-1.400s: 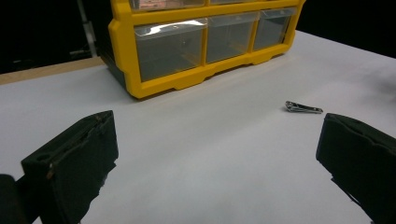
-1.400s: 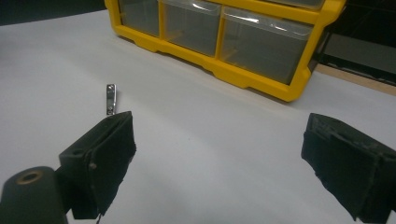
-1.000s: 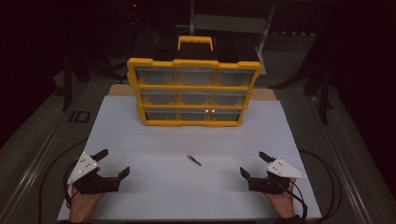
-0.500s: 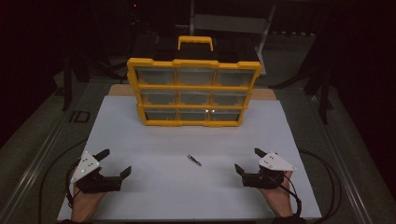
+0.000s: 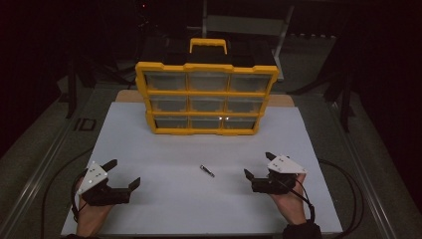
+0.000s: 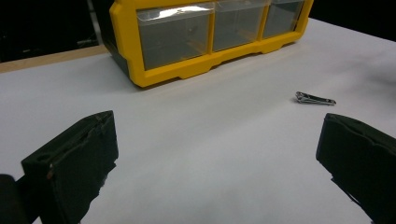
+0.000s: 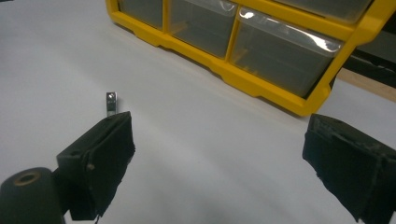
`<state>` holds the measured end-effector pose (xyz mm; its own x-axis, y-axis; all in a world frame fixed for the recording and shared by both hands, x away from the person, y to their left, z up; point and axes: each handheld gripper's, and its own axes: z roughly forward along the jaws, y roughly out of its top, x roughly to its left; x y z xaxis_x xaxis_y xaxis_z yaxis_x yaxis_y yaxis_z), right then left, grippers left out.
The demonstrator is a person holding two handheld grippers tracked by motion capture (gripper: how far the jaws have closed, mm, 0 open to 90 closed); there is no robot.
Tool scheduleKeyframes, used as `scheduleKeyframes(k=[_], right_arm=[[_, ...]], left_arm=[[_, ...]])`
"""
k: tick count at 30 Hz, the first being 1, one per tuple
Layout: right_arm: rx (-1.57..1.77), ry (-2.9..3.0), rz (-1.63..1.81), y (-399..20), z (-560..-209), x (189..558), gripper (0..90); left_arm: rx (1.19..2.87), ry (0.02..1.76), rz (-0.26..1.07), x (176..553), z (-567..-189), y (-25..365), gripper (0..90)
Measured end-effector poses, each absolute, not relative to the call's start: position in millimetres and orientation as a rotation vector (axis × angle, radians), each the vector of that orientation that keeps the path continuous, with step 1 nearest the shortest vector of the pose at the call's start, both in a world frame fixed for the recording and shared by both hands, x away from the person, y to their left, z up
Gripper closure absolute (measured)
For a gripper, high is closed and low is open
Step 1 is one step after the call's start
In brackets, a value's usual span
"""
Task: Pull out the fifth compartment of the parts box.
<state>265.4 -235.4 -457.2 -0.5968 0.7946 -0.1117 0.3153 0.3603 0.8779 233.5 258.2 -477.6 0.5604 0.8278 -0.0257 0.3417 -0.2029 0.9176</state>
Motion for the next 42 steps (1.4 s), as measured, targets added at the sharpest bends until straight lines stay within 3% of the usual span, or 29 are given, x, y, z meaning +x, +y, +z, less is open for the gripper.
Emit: scheduleKeyframes(k=[42], right_arm=[[0.879, 2.112, 1.169, -189, -430, 301, 8.9]], left_arm=[[1.795, 0.959, 0.608, 233, -480, 255, 0.0]])
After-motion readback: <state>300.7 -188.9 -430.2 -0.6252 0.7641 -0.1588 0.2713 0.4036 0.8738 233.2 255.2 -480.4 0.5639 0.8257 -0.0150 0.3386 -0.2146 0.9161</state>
